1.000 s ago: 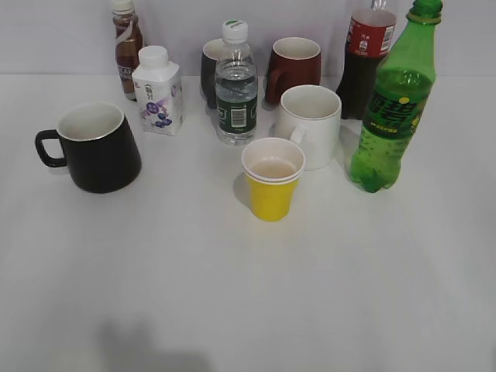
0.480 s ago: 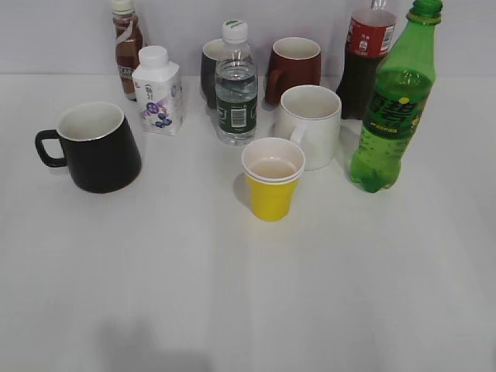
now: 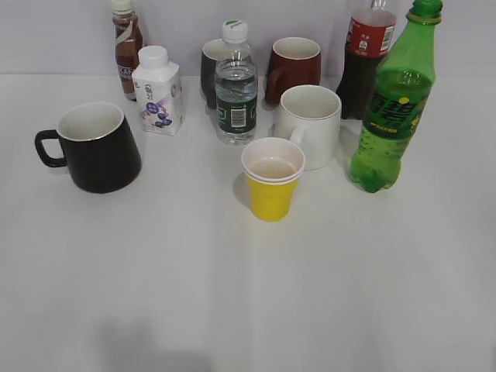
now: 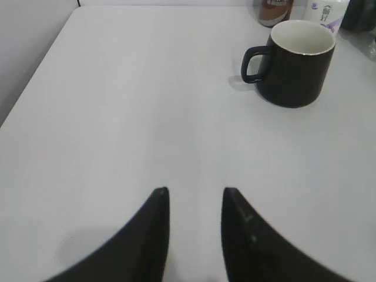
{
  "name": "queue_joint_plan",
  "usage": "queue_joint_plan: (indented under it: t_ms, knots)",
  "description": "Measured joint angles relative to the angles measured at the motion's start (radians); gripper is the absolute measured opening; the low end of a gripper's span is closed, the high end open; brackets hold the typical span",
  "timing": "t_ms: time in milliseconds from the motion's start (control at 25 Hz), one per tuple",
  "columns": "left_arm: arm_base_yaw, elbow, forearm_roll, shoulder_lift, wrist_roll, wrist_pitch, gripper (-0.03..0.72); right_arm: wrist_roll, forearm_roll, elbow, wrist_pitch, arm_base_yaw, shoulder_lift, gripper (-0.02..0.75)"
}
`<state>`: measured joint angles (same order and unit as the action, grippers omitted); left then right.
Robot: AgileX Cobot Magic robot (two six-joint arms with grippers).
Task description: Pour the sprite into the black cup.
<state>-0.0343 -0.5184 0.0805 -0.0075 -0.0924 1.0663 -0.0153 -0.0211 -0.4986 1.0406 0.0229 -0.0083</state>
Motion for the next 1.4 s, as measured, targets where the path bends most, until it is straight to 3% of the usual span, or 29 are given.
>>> queue_joint_plan:
  t_ms: [280, 360, 600, 760, 1040, 1400]
  knots:
    - [0.000, -0.017, -0.013, 0.018, 0.000, -0.094, 0.239, 0.000, 0.000, 0.000, 0.000, 0.000, 0.000, 0.587]
    - [0.000, -0.006, -0.013, 0.052, 0.000, -0.280, 0.239, 0.000, 0.000, 0.000, 0.000, 0.000, 0.000, 0.587]
    - [0.000, 0.193, -0.010, 0.315, 0.000, -1.140, 0.239, 0.000, 0.000, 0.000, 0.000, 0.000, 0.000, 0.587]
    - [0.000, 0.291, -0.004, 0.616, 0.000, -1.485, 0.249, 0.000, 0.000, 0.000, 0.000, 0.000, 0.000, 0.587]
    - [0.001, 0.301, 0.090, 1.187, 0.000, -1.874, 0.319, 0.000, 0.000, 0.000, 0.000, 0.000, 0.000, 0.587]
    - [0.001, 0.301, 0.175, 1.590, 0.000, -2.059, 0.340, -0.001, 0.000, 0.000, 0.000, 0.000, 0.000, 0.587]
